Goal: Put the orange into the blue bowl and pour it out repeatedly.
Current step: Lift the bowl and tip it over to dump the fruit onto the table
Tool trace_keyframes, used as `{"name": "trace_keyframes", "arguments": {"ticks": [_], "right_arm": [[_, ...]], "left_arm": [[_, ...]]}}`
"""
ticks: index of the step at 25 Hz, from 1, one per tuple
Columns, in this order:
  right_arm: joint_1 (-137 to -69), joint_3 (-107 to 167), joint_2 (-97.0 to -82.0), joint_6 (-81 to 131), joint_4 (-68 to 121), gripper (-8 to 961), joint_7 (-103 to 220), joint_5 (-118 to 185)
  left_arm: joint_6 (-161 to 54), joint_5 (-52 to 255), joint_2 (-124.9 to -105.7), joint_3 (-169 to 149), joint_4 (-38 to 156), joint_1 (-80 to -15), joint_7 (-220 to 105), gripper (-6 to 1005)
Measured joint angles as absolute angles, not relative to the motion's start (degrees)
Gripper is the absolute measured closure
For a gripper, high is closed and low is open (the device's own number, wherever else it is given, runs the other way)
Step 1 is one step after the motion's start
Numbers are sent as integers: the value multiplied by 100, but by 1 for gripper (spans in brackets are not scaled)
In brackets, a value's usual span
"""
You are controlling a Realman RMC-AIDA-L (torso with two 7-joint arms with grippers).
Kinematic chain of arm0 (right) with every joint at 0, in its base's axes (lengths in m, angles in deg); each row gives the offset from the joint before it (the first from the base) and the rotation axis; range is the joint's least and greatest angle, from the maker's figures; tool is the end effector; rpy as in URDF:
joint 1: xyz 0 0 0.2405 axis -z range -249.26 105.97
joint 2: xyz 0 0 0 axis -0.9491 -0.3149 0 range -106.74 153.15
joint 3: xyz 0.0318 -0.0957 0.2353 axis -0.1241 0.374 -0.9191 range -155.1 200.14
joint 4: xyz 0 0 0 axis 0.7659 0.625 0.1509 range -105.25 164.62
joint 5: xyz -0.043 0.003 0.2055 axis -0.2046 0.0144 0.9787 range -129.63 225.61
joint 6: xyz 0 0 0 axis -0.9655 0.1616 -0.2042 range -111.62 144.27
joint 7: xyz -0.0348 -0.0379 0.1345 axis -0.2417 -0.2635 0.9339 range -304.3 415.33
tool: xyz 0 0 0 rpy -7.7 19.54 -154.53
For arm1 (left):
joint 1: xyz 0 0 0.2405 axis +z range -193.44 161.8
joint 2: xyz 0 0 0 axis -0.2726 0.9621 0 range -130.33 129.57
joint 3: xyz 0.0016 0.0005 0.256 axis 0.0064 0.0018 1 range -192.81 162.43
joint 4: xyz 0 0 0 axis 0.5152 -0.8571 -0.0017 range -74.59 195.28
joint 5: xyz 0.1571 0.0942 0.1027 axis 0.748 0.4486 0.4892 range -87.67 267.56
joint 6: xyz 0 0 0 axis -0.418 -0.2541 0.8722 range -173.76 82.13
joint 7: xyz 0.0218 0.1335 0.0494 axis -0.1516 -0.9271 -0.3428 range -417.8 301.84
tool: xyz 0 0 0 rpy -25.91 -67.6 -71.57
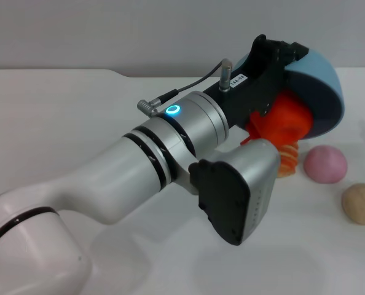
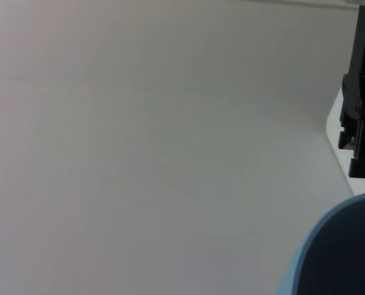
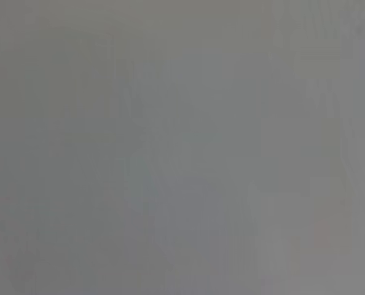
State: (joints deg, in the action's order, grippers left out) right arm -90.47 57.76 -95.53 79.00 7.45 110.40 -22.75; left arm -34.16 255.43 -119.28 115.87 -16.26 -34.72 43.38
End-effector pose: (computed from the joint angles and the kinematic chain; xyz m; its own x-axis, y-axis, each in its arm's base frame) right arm 0.3743 0.3194 0.0440 0.5399 -0.1650 -0.8254 -0.8360 -0.2196 -0.5029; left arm -0.0681 0.3058 -0.1046 0.5085 -0.7504 -0.4222 -0.6963 -0.0701 -0.7143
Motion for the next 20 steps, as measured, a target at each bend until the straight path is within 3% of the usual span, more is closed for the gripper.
{"name": "trace_keyframes", "arguments": {"ticks": [10, 20], "right_arm": [[-9129, 5811, -9555, 7862, 749, 217, 11049, -2275], [-9176, 5792, -9562, 7847, 759, 217, 11056, -2275]], "left_arm": [[-2243, 25530, -11932, 11883, -1109, -3406, 3726, 1000], [-2378, 25098, -11937, 11858, -1021, -3437, 3682, 1000]]}}
